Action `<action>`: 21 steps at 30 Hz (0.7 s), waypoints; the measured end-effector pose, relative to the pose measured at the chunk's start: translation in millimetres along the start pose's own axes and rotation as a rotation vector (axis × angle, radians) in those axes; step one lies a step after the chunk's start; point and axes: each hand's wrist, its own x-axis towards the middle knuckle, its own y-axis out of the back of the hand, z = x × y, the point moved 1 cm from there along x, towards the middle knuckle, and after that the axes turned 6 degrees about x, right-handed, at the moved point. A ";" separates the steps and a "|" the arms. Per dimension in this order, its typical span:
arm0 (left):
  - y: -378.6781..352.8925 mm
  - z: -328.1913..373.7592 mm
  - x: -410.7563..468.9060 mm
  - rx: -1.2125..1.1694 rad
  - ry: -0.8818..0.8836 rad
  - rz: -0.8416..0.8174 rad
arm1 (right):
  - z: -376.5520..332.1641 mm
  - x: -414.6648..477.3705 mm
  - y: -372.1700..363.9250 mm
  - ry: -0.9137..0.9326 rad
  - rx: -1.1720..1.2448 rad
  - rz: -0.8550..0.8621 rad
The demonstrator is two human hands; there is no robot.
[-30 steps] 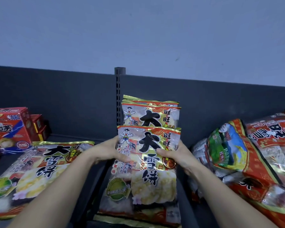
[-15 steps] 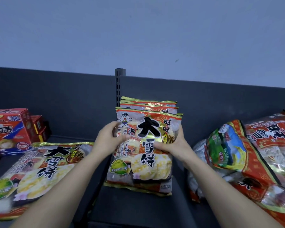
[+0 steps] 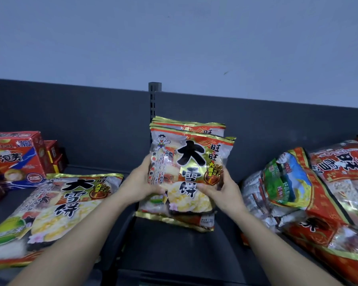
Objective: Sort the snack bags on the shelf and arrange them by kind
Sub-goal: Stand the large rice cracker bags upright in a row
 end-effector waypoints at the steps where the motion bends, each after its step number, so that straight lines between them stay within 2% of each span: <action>1: 1.4 1.5 -0.3 -0.010 -0.007 0.045 | -2.9 0.6 -2.2 -0.001 0.013 -0.006; 6: -4.0 -13.8 -3.0 -0.090 0.053 -0.127 | 1.8 4.0 -9.0 -0.088 0.042 -0.226; 10: -2.6 -10.2 0.9 0.008 0.089 -0.069 | 6.1 4.0 -9.4 -0.109 0.003 -0.163; 18: -4.8 -5.1 -2.4 0.101 0.126 -0.055 | 5.8 1.9 -15.8 -0.188 0.088 -0.165; 21: -3.2 -3.4 -7.7 0.140 0.140 -0.023 | 4.3 -5.3 -21.7 -0.207 0.041 -0.072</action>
